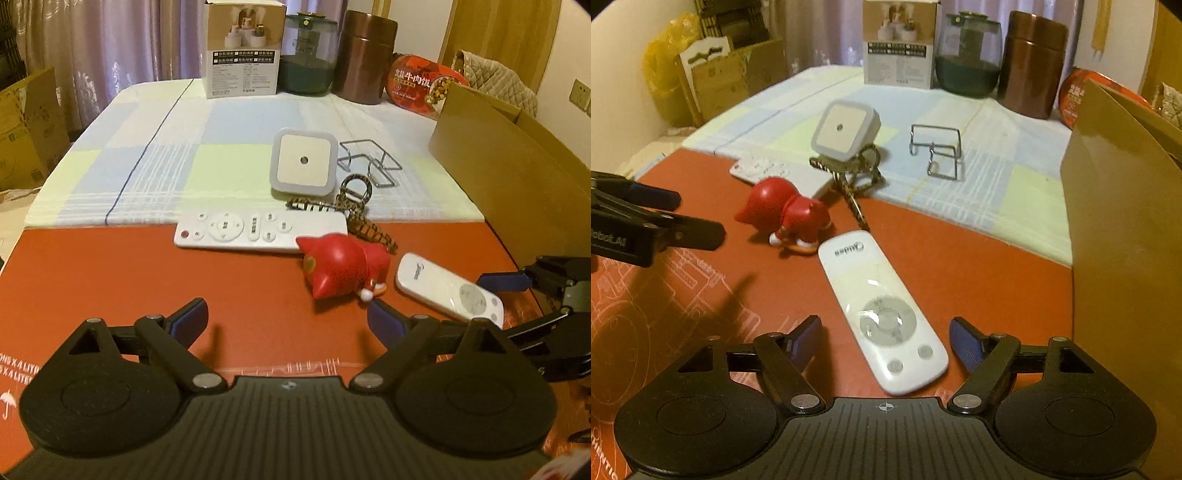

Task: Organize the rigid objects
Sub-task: 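Grasp the white Midea remote with the right tool, then grasp the red cat figurine with the left tool while the right tool holds the remote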

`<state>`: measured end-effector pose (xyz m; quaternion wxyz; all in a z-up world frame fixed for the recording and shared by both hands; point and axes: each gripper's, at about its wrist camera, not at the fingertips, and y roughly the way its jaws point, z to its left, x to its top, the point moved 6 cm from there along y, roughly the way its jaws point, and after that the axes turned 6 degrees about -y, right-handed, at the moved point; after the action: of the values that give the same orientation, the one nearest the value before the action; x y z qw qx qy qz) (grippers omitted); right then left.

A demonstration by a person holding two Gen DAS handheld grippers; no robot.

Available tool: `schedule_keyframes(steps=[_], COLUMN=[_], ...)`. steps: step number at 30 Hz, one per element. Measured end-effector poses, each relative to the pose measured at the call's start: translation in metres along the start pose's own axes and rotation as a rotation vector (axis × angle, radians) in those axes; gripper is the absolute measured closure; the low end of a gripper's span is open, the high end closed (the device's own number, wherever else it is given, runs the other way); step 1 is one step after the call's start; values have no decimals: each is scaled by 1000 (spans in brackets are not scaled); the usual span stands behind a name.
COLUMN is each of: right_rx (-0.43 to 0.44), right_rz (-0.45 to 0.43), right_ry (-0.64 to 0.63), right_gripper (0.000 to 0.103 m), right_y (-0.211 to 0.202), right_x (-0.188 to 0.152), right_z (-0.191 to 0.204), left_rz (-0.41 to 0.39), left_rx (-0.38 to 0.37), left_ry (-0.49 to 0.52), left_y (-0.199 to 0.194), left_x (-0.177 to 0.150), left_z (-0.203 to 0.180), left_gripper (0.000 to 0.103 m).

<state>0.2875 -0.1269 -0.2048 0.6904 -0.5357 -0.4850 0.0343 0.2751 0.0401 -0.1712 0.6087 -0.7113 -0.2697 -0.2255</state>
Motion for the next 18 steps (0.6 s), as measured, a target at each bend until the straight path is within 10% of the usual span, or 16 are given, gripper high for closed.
schedule_keyframes(steps=[5,10,18], right_rx=[0,-10,-120], right_rz=[-26,-46,-40], right_ry=[1,-4,143], right_gripper=[33,65,65], right_y=[7,8,-13], right_x=[7,13,-5], right_z=[-3,-4,-12], left_rz=[-13,-26,-63], left_rx=[-12,-13,-13], left_ry=[-7,13,77], left_y=[3,4,15], left_x=[4,3,2], left_z=[0,-5,-31], left_gripper=[12,12,12])
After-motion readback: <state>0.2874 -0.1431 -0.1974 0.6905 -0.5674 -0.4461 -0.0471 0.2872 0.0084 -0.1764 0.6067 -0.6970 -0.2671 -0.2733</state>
